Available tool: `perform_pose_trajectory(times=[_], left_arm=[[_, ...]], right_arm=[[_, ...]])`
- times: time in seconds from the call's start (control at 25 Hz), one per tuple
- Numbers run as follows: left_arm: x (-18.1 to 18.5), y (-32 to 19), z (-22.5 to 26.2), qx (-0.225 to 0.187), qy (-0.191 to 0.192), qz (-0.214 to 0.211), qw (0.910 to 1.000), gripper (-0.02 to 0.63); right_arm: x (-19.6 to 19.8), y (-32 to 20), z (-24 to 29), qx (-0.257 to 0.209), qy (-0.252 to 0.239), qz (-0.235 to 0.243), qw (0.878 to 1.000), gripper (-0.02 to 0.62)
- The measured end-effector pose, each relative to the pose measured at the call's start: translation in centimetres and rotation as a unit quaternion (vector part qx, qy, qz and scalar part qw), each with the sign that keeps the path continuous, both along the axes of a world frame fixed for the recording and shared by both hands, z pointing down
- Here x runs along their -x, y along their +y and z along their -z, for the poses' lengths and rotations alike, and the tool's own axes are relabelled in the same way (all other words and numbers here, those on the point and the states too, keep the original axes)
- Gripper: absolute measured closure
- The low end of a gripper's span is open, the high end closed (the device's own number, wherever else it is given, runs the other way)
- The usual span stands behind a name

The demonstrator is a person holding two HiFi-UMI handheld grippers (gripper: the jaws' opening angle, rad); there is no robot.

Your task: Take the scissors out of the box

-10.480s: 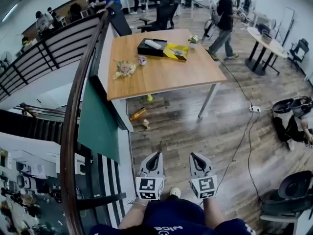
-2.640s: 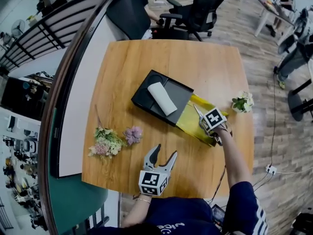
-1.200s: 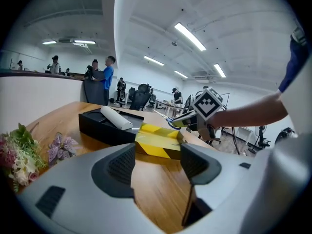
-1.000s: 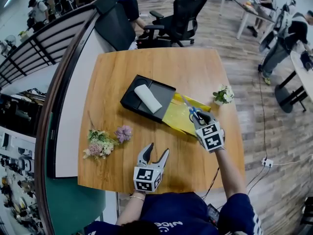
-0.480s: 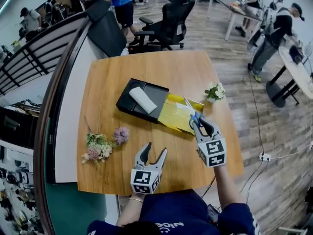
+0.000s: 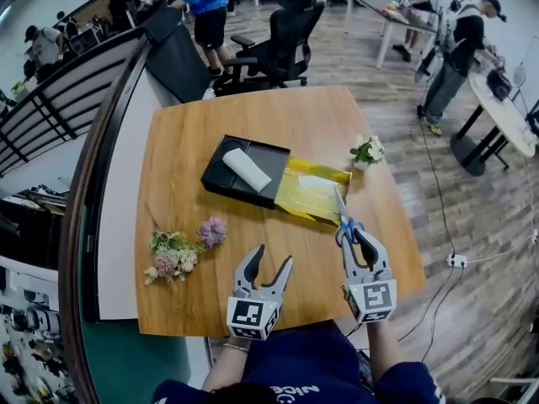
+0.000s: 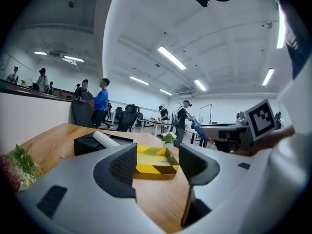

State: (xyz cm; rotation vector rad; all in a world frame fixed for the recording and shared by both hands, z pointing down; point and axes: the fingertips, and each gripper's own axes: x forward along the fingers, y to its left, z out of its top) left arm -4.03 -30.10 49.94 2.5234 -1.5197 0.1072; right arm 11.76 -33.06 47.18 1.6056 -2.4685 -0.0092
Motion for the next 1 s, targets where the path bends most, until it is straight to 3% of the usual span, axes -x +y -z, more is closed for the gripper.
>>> perform_pose_trajectory(times=[0.24, 0.36, 0.72, 1.0], left_arm=[[1.8, 1.6, -1.8, 0.005, -0.024, -0.002, 0.9997, 0.337], [2.9, 2.3, -2.9, 0.019, -0.027, 0.002, 0.9995, 0.337], [2.1, 2.2, -2.4, 0.007, -0.023, -0.025, 0.9994, 0.340], [1.4, 2.2, -1.4, -0.012, -0.005, -0.044, 0.9990, 0.450]], right_arm=[[-0.3, 4.7, -1.7, -0.009, -0.039, -0.042, 0.998, 0.499], [-0.2, 6.5, -3.0, 0.008, -0.053, -0.053, 0.997, 0.499], [0.8, 6.5, -2.9, 0.018, -0.041, -0.063, 0.997, 0.499], [0.6, 6.3, -3.8, 0.015, -0.048, -0.062, 0.997, 0.499]])
